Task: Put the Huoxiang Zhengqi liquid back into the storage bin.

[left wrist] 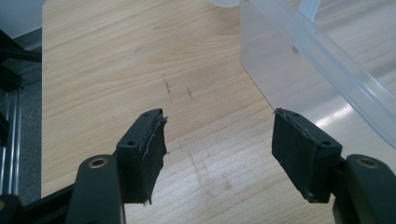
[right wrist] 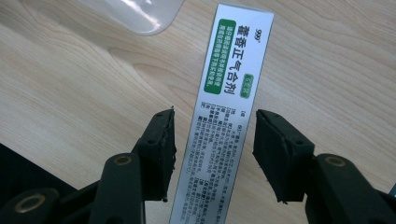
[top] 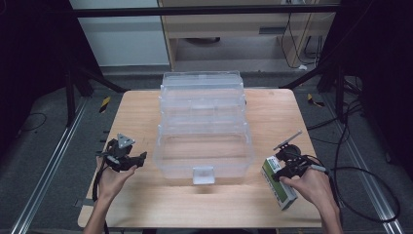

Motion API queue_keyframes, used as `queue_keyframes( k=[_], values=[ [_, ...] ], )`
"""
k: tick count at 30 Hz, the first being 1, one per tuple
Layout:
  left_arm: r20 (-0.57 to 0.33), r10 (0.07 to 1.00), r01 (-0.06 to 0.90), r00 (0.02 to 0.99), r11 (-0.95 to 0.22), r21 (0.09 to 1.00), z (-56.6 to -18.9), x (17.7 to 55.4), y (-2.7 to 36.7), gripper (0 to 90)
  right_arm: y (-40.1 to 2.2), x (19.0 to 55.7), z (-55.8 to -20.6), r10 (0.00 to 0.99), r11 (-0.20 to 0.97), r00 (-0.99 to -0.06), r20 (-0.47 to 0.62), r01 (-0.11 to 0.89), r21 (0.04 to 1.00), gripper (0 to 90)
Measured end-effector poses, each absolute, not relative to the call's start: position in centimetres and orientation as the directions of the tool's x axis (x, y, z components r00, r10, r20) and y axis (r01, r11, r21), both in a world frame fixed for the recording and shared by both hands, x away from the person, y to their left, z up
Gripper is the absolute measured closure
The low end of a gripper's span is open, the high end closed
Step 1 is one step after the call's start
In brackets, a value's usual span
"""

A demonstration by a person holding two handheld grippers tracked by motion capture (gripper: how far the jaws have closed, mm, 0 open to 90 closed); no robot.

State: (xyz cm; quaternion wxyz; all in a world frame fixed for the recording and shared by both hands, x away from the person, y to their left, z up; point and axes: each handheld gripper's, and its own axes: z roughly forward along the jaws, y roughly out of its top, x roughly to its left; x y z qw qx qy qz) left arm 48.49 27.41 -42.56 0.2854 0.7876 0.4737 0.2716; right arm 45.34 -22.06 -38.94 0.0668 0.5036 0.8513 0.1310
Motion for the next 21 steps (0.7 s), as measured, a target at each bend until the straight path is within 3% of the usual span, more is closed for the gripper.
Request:
queue_keyframes(
  k=[21],
  values=[
    [0.161, 0.900, 0.592, 0.405, -0.392, 0.704, -42.63, 48.47, 27.40, 34.1, -21.89, 45.62, -39.67, 0.874, 0.468, -0.486, 0.019, 0.851, 0.236, 54.8]
  ],
)
